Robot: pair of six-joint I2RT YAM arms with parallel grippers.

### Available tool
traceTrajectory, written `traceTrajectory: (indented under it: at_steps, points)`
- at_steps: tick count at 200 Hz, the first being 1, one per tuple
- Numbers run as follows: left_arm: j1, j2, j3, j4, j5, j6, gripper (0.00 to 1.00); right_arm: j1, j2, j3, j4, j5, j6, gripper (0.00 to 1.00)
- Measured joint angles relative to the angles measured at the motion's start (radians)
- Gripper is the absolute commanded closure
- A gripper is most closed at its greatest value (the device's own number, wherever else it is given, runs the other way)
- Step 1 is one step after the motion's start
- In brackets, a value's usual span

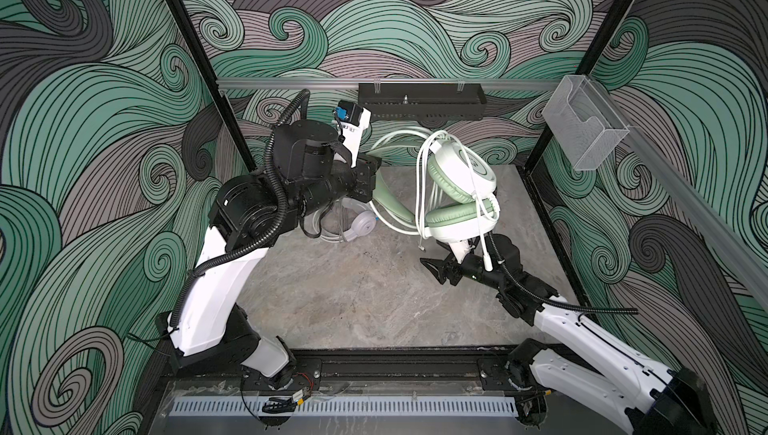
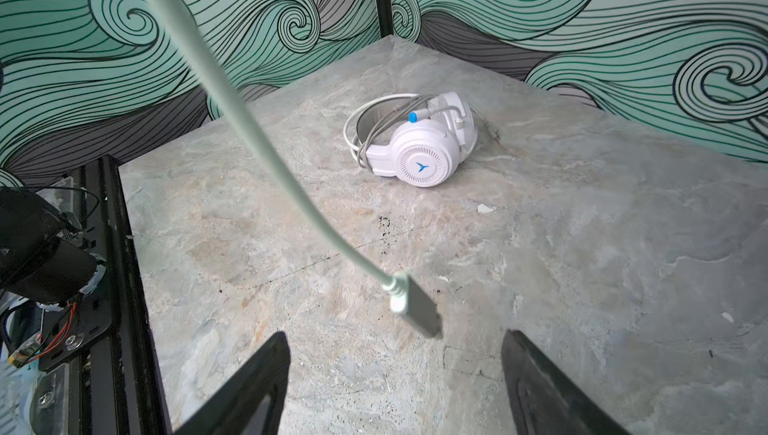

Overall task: Wrap the headphones
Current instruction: 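Raise the green headset with the left gripper while the right regrasps the cable end, then pull the green cable end down and toward the robot with the right gripper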

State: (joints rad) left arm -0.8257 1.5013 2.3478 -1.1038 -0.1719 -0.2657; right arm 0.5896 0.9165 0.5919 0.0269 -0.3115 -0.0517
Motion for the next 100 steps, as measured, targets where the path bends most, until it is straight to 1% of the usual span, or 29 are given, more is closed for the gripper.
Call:
traceTrajectory:
  at_steps: [28, 100]
  points:
    - [0.0, 0.0, 0.0, 0.007, 0.008, -0.002, 1.0, 0.0, 0.006, 0.001, 0.0, -0.013, 0.0, 0.19]
    - [0.0, 0.0, 0.0, 0.02, 0.024, -0.008, 1.0, 0.0, 0.032, -0.004, 0.031, -0.095, 0.003, 0.21]
